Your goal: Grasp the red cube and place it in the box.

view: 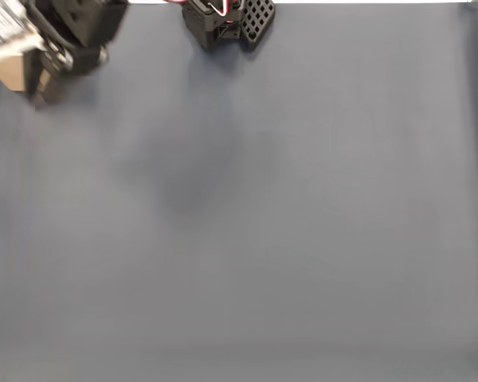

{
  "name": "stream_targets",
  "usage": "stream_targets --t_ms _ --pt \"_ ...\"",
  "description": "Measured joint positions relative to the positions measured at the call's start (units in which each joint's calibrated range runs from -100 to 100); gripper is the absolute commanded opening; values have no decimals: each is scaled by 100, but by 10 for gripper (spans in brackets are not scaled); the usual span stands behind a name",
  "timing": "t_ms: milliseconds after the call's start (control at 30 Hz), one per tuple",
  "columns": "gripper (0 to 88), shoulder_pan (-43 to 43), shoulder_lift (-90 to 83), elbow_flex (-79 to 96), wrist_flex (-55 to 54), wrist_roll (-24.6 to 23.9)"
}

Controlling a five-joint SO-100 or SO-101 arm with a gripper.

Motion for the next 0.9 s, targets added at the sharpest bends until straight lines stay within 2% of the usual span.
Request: stream_targets --t_ms 567,900 --pt "0 -2789 -408 552 0 49" --pt "0 -3709 -1711 2242 0 -73"
